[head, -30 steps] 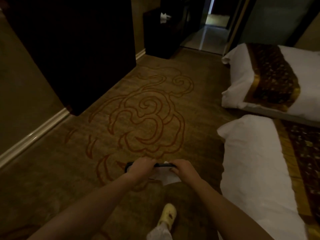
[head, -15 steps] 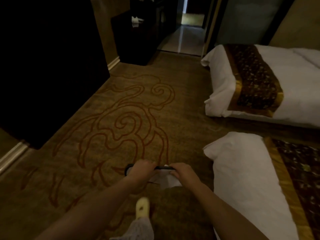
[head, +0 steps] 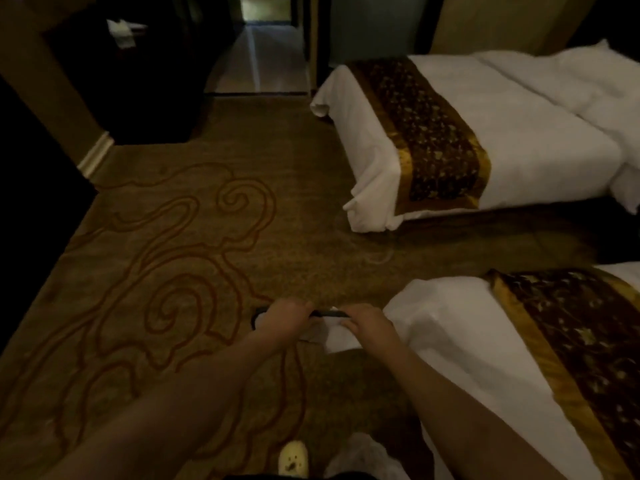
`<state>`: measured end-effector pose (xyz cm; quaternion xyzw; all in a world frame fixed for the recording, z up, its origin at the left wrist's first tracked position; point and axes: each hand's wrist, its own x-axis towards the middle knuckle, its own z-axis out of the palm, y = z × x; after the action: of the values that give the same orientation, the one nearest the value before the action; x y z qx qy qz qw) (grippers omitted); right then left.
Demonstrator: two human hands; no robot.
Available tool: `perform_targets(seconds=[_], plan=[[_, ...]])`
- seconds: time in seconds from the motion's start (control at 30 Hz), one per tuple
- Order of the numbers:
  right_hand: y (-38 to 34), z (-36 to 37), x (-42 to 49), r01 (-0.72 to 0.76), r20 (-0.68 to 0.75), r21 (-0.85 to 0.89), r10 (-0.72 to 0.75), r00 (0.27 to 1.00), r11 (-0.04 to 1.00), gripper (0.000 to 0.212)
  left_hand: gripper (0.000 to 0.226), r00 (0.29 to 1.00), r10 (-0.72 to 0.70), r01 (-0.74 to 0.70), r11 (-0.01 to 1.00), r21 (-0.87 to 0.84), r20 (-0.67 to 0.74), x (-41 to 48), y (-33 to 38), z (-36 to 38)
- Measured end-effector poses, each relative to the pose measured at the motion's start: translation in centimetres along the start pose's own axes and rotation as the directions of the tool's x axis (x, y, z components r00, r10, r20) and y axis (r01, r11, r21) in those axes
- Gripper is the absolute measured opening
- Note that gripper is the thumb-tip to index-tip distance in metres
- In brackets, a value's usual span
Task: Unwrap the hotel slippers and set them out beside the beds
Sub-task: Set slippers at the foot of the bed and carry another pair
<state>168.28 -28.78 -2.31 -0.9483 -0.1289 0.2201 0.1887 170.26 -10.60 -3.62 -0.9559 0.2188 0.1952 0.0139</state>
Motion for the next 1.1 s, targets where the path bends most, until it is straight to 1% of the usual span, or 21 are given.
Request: perform_targets(seconds=[0.2, 0.3, 0.47, 0.53, 0.6, 0.67, 0.73, 0.87, 1.0, 1.1], plan=[[6.3, -5.7, 7.1, -0.105, -0.05, -0.029, 0.103, 0.993, 0.994, 0.042, 0.036, 0.993, 0.119, -0.119, 0.993, 0.0, 0.003, 12.4, -0.3, -3.9], [10.3, -8.1, 11.5, -0.148, -0.066, -0.031, 0.146, 0.987, 0.988, 0.041, 0.036, 0.991, 0.136, -0.136, 0.991, -0.003, -0.004, 19.4, 0.0, -5.7], [16.8, -13.9, 18.6, -0.153, -0.094, 0.01, 0.153, 0.984, 0.988, 0.04, 0.037, 0.989, 0.141, -0.139, 0.989, -0.046, 0.035, 29.9, 0.4, -10.4], [19.4, -16.4, 21.3, -0.159, -0.097, 0.033, 0.162, 0.982, 0.987, 0.04, 0.034, 0.986, 0.161, -0.158, 0.985, -0.063, 0.035, 34.0, 0.8, -12.7], [21.8, -18.6, 23.3, -0.18, -0.09, 0.021, 0.181, 0.979, 0.983, 0.04, 0.032, 0.981, 0.19, -0.187, 0.978, -0.089, 0.025, 37.5, 1.4, -14.6], [24.1, -20.1, 24.7, -0.219, -0.122, 0.007, 0.219, 0.968, 0.976, 0.037, 0.033, 0.975, 0.219, -0.215, 0.97, -0.111, 0.026, 40.8, 2.1, -15.9], [26.6, -21.7, 25.8, -0.285, -0.147, 0.051, 0.289, 0.946, 0.957, 0.034, 0.033, 0.965, 0.261, -0.258, 0.962, -0.091, 0.022, 44.6, 3.3, -17.0], [32.4, -25.0, 28.6, -0.375, -0.166, 0.115, 0.39, 0.906, 0.92, 0.032, 0.032, 0.925, 0.381, -0.38, 0.924, -0.031, 0.01, 52.4, 5.8, -19.3], [37.9, -27.9, 31.9, -0.447, -0.176, 0.114, 0.461, 0.87, 0.887, 0.032, 0.035, 0.866, 0.494, -0.495, 0.869, -0.012, 0.074, 61.1, 7.9, -21.6], [42.1, -30.4, 34.6, -0.507, -0.181, 0.111, 0.519, 0.835, 0.855, 0.029, 0.031, 0.804, 0.58, -0.586, 0.811, 0.003, 0.13, 67.8, 9.6, -23.8]])
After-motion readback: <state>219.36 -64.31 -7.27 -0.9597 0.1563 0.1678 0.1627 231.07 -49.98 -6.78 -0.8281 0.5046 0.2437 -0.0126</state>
